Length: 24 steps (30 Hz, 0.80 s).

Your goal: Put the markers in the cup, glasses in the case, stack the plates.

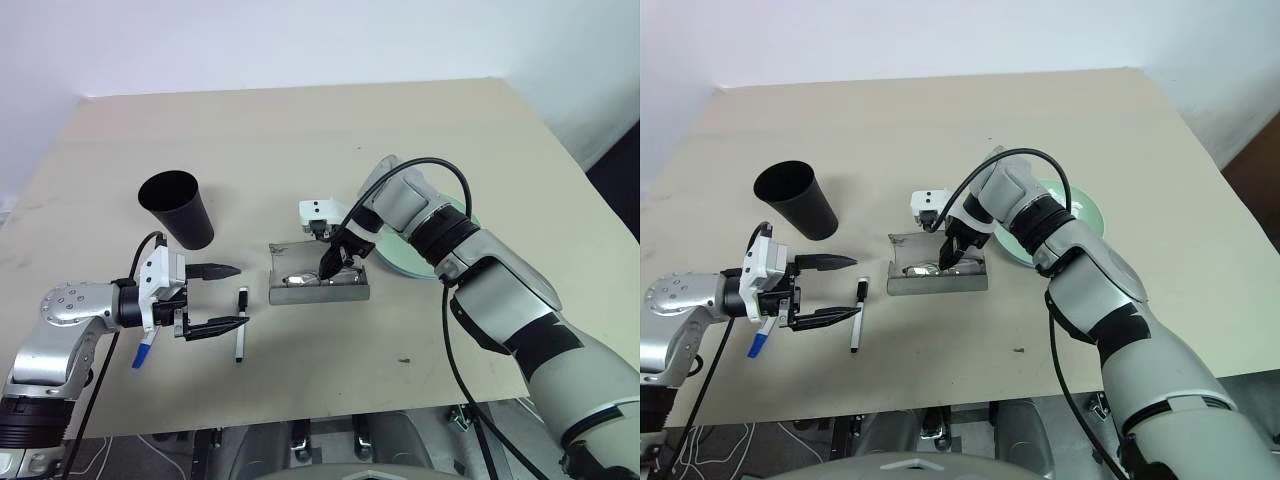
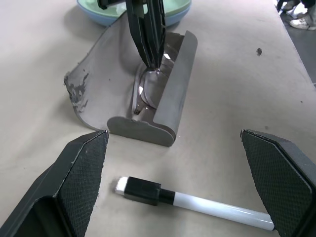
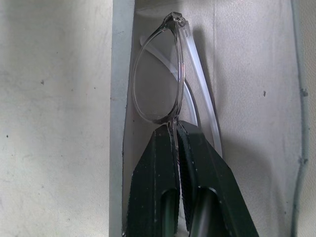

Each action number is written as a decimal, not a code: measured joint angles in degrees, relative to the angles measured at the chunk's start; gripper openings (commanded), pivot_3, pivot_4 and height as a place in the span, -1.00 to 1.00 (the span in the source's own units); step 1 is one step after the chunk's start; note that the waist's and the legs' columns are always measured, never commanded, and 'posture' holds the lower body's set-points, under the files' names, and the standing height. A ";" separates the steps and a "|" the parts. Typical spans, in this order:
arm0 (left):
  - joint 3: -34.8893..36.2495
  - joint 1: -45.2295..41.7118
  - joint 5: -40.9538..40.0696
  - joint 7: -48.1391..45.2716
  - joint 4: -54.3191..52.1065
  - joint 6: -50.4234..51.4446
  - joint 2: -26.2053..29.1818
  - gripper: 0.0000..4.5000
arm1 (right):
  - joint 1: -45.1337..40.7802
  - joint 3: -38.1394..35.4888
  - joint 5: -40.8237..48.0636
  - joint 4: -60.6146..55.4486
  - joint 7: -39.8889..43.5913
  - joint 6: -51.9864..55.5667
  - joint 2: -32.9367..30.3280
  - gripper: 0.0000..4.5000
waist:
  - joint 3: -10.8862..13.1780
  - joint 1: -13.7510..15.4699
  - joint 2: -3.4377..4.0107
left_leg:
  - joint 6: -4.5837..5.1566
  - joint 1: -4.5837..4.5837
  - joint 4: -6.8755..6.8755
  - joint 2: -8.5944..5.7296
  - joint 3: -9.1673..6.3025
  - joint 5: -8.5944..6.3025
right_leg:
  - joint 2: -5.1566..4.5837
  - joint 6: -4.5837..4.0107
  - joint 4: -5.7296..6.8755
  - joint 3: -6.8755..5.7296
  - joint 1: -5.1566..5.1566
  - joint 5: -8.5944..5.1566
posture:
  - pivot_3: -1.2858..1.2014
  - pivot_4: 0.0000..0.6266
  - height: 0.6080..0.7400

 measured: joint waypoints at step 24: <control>-1.54 -0.78 1.11 -0.55 1.68 -0.07 -0.18 1.00 | 0.73 -2.43 -0.35 -0.53 -1.65 0.66 -0.35 0.50 | 0.01 -0.01 0.01 | -0.01 0.00 0.00 0.00 0.05 0.01 | -0.02 -0.01 0.02 -0.01 -0.03 0.01 | 0.03 -0.52 1.00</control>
